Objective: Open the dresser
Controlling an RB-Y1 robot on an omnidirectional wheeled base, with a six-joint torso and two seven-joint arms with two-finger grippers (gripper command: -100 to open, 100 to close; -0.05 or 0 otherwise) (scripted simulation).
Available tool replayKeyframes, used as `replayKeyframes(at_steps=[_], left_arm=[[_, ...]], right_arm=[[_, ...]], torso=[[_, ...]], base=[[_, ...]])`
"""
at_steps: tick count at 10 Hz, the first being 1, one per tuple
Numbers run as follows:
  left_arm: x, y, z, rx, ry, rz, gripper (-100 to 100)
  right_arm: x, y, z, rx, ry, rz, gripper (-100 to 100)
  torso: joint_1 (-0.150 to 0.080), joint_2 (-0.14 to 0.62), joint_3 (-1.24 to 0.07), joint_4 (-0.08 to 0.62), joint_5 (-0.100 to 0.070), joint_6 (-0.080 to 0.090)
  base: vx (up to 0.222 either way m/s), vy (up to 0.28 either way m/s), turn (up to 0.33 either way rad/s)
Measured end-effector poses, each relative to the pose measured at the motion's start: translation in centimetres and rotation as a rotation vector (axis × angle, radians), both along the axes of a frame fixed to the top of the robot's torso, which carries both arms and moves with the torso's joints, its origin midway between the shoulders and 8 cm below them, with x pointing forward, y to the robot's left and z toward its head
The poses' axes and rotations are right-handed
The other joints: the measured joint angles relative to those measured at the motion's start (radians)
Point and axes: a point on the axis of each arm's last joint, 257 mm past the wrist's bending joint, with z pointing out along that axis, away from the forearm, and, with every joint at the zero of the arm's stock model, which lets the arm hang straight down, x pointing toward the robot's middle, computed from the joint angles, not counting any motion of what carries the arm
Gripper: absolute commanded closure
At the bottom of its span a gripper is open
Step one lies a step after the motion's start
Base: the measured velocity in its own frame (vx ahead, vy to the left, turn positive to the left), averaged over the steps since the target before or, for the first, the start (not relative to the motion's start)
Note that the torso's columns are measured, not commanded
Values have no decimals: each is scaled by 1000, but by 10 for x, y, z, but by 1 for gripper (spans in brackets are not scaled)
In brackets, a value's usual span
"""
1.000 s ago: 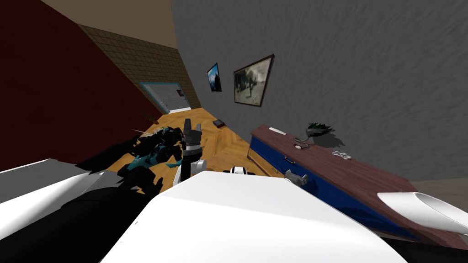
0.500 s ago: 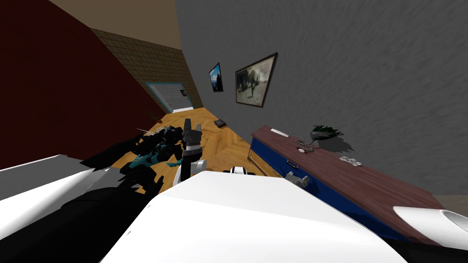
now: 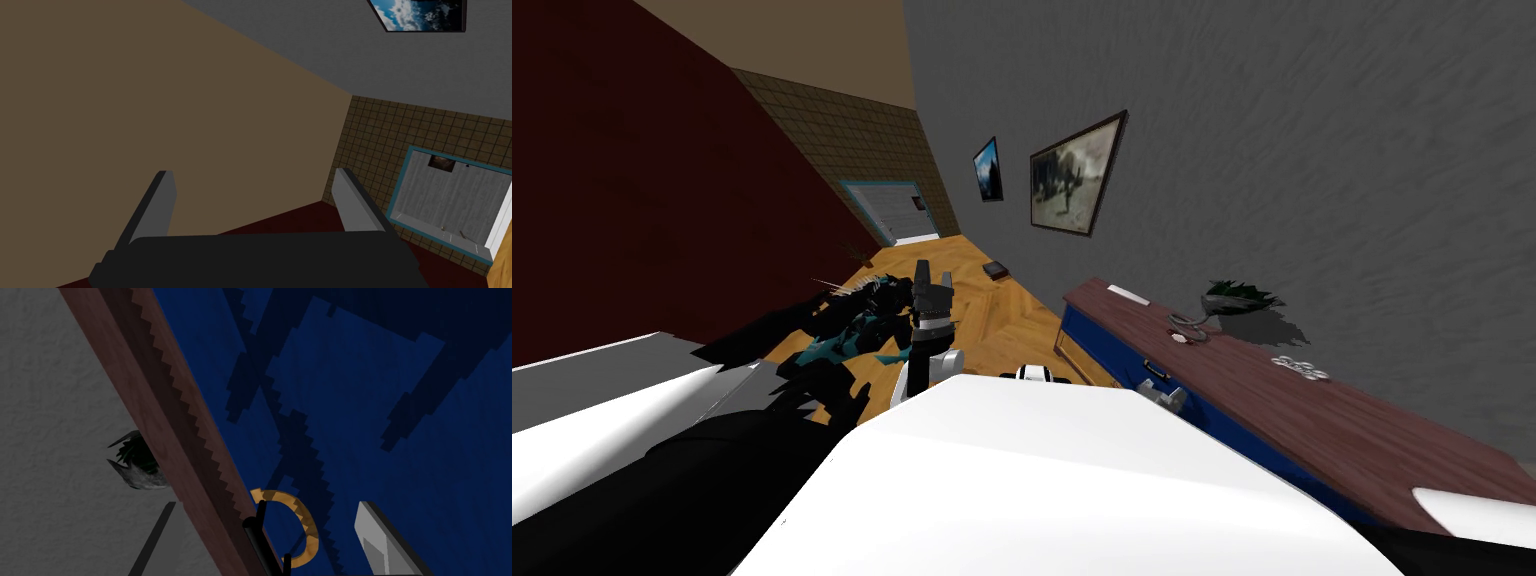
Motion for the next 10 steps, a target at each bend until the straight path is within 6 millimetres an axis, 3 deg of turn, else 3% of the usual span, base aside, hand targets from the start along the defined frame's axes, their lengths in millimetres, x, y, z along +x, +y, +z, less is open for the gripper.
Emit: replayKeyframes(at_steps=[4,8,10], left_arm=[[0,0,0,0,0,0,0],[0,0,0,0,0,0,0],[0,0,0,0,0,0,0]], right_arm=[[-7,22,5,-79,30,37,-100],[-10,44,-2,-95,40,54,-100],[-5,38,1,-98,37,52,-100]], torso=[[0,0,0,0,0,0],[1,1,0,0,1,0],[2,2,1,1,1,0]], base=[[45,-32,34],[22,-15,15],[-18,4,9]])
